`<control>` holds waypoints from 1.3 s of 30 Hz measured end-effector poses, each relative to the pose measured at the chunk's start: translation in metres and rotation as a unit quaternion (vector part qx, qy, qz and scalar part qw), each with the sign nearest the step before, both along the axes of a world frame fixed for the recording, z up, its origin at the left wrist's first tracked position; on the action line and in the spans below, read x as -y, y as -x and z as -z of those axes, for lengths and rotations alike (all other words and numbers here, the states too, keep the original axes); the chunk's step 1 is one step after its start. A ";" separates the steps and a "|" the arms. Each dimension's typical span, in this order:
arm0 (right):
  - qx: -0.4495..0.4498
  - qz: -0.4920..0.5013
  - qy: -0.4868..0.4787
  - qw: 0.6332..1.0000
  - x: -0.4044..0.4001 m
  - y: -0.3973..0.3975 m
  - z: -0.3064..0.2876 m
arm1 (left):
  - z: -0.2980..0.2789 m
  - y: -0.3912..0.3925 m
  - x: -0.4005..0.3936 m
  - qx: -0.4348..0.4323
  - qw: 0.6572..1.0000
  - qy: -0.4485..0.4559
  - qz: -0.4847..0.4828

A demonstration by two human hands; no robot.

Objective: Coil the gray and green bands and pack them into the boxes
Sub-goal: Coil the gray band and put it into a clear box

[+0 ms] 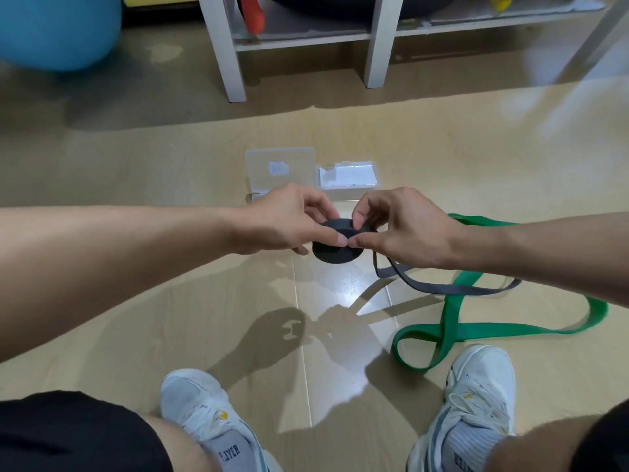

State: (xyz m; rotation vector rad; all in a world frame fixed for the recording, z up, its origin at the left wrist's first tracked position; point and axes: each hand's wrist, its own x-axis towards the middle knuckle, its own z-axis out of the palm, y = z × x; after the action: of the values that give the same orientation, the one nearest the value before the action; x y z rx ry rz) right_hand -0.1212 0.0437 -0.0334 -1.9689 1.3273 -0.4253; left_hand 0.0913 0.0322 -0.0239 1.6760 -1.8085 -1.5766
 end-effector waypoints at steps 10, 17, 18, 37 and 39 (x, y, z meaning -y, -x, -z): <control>0.064 0.018 -0.061 0.996 0.003 -0.002 -0.002 | -0.003 0.005 -0.003 0.047 0.998 0.032 0.001; 0.087 0.039 -0.117 0.989 0.000 -0.006 -0.005 | -0.002 0.004 -0.004 0.065 0.996 0.043 0.044; 0.085 0.040 -0.123 0.988 0.001 -0.006 -0.008 | -0.001 0.002 -0.003 0.059 0.997 0.036 0.039; 0.071 0.036 -0.108 0.991 -0.002 0.004 -0.003 | 0.013 -0.012 -0.008 -0.103 0.989 -0.081 -0.070; 0.048 0.027 -0.086 0.995 -0.003 0.001 -0.004 | 0.009 -0.009 -0.007 -0.061 0.996 -0.055 -0.033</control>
State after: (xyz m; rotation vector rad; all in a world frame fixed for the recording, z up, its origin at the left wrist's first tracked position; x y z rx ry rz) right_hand -0.1221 0.0466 -0.0293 -1.7531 1.3136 -0.4134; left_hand 0.1007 0.0393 -0.0325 1.6291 -1.6186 -1.7376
